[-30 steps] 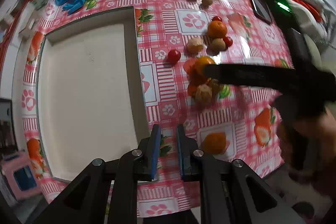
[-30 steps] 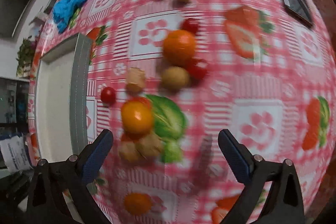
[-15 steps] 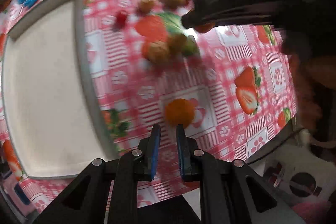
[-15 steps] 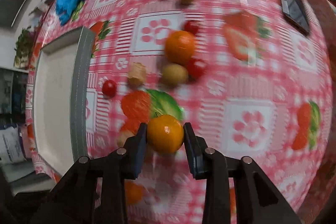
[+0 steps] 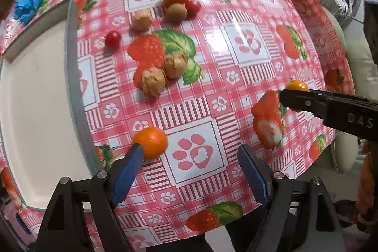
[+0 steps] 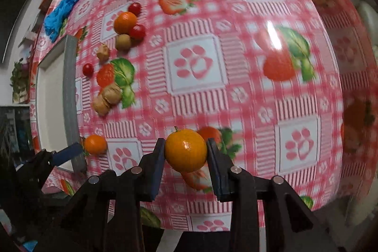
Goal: Organize fruits
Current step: 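Close the left tool on an orange while the right tool holds its orange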
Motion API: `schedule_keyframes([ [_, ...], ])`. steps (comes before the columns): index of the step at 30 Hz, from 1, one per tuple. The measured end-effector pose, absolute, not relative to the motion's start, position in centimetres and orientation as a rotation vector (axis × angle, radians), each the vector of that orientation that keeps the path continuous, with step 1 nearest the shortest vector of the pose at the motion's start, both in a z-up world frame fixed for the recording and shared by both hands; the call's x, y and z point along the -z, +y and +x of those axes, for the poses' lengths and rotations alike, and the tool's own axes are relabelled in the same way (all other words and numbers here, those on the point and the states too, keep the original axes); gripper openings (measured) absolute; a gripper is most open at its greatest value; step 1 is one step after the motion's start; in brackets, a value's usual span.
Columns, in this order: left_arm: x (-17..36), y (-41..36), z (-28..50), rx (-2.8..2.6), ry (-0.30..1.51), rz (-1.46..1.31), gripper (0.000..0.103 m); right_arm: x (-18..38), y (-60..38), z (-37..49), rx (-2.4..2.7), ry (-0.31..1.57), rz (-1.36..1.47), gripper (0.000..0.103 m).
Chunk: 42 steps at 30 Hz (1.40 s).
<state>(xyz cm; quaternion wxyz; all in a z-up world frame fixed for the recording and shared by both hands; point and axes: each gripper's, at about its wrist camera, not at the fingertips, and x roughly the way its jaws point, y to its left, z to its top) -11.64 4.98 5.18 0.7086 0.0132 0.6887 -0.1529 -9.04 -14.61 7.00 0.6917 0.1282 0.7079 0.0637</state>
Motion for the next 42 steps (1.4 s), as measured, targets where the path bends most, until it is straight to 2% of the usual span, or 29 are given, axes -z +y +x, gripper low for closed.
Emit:
schedule_keyframes([
  [7,-4.5,3.1,-11.4,0.299,1.465,0.151,0.083,-7.0,-15.9,-10.3,-0.109,1.583,0.312,0.037],
  [11,-4.4,5.0,-10.5,0.26,1.481,0.056,0.083,-7.2,-16.5,-10.7,-0.095,1.58,0.332,0.037],
  [22,-1.4,4.8,-9.7,0.233,1.535,0.109,0.082,-6.5,-16.1,-11.1,-0.103,1.594,0.354,0.037],
  [34,-1.5,7.2,-6.4,0.174,1.537,0.027,0.082,-6.4,-16.3,-10.9,-0.099,1.596,0.371,0.037],
  [37,-1.3,7.1,-7.1,0.187,1.552,0.07,0.07,-6.4,-16.2,-10.9,-0.102,1.597,0.37,0.037],
  [39,-0.7,6.6,-7.6,0.196,1.566,0.085,0.057,-6.5,-16.2,-10.9,-0.103,1.597,0.367,0.037],
  [40,-0.3,6.4,-8.0,0.195,1.57,0.094,0.056,-6.5,-16.2,-10.9,-0.102,1.597,0.367,0.037],
  [41,-0.2,6.1,-8.1,0.195,1.563,0.107,0.05,-6.5,-16.2,-10.8,-0.101,1.598,0.365,0.037],
  [42,-0.2,5.9,-8.1,0.197,1.559,0.116,0.038,-6.6,-16.2,-10.8,-0.101,1.598,0.363,0.037],
])
